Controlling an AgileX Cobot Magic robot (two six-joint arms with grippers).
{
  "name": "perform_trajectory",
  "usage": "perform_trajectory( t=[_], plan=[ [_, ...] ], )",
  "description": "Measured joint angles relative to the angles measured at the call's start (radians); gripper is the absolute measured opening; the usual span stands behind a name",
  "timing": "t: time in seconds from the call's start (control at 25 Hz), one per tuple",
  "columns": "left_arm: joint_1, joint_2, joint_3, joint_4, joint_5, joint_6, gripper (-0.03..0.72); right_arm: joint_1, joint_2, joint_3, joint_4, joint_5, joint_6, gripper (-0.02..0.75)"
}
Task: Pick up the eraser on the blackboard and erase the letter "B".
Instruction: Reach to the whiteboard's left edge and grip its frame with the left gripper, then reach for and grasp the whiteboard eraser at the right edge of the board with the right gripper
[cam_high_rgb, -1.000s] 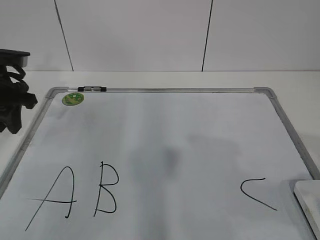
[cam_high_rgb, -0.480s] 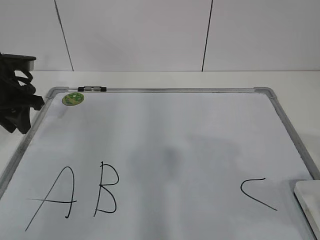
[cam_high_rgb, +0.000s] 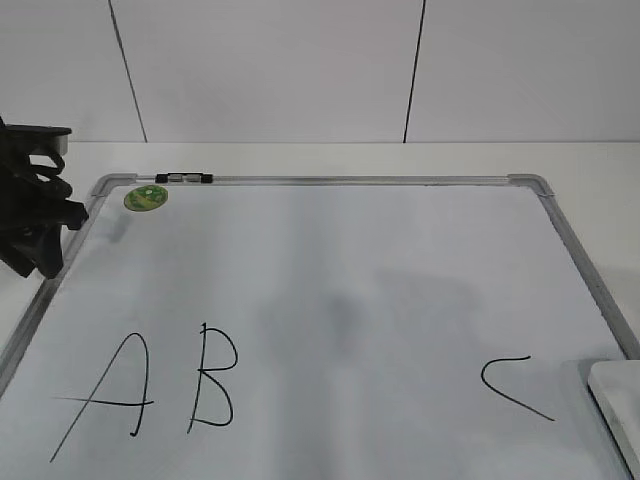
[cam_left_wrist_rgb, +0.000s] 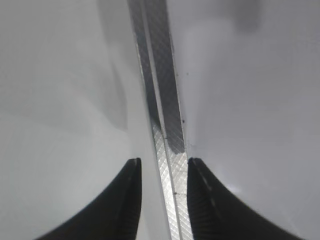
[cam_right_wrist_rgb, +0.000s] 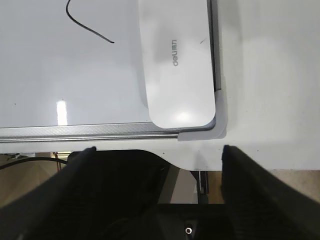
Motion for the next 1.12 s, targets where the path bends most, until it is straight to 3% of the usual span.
perform_trajectory(
  t=[0.68,0.76,0.92,1.12],
  plan=[
    [0.000,0.055,-0.009,-0.001,-0.008,0.003,0.234,0.000,0.000,0.000,0.000,0.000,0.002,0.585],
    [0.000,0.055,-0.011,-0.006,-0.008,0.004,0.203,0.000,0.000,0.000,0.000,0.000,0.002,0.585],
    [0.001,0.055,-0.012,-0.010,-0.006,0.014,0.057,0.000,0.000,0.000,0.000,0.000,0.002,0.585],
    [0.001,0.055,-0.014,-0.014,-0.003,-0.006,0.028,0.000,0.000,0.000,0.000,0.000,0.002,0.585]
  ],
)
